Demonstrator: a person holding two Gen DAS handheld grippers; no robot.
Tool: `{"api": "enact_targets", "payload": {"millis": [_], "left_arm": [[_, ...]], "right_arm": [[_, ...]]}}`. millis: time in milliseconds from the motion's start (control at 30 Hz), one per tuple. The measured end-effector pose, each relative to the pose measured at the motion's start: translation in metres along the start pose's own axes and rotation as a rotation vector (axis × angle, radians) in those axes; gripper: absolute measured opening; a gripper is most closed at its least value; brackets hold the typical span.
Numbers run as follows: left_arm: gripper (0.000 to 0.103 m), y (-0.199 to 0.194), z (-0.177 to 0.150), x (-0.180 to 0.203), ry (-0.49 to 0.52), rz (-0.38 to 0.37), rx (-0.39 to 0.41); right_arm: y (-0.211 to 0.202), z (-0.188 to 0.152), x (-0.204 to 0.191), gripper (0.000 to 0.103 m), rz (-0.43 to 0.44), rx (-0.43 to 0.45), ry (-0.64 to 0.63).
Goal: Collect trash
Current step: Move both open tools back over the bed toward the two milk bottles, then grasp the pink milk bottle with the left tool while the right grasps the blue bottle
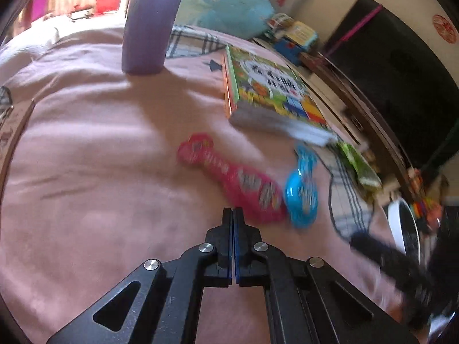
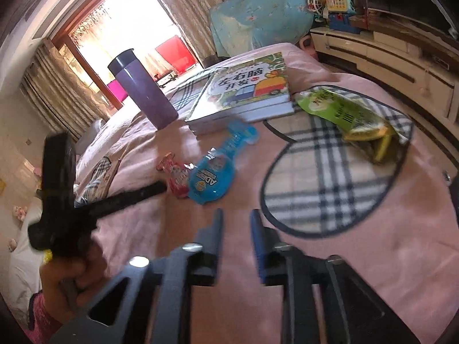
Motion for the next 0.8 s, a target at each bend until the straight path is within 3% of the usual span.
{"api": "enact_targets", "payload": {"millis": [33,133,400,467,533,567,667,733,800], "left_arm": [[0.000,-0.002,-0.003,-0.003,0.005,-0.008,-0.004],[0.000,-0.009,-0.013,-0.014,-0.006,-0.046,-0.020],[0.002,-0.019,-0.010,-0.014,0.001,-0.024,0.001],[0.007,-0.024,-0.015,-0.007,-0.002,-0.020,0.001],[0.024,-0.023,-0.012,-0.004,-0.010,-0.016,0.004],[0.028,-0.025,-0.011,-0.002,-0.014,-0.015,0.011],[0.037,-0.019,-0.001,0.007,-0.019,-0.010,0.032],[0.052,-0.014,0.004,0.012,-0.033,0.005,0.035],[0.054,-0.004,0.011,0.016,-0.051,0.020,0.039]], "right_arm": [[0.004,0.004,-0.003,0.038,0.008,-0.001,-0.001],[0.017,0.016,-0.009,0.039,0.007,-0.002,-0.003],[0.073,0.040,-0.010,0.043,-0.002,-0.056,0.047],[0.077,0.044,-0.011,0.040,-0.012,-0.041,0.042],[0.079,0.045,-0.012,0.034,-0.044,-0.043,0.017],[0.079,0.045,-0.012,0.031,-0.044,-0.045,0.011],[0.072,0.040,-0.007,0.019,0.001,-0.053,0.028],[0.060,0.037,0.000,0.016,0.021,-0.051,0.045],[0.045,0.032,0.008,0.016,0.010,-0.050,0.041]]}}
Point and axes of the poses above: each gripper's, at about its wrist camera, not at the fingertips, and y roughly the way its jaws point, x to its right, z to its top, the point moved 9 cm from there along y, roughly the way its jaws point, and after that the axes turned 2 degrees about -x, right-handed, at the moved point
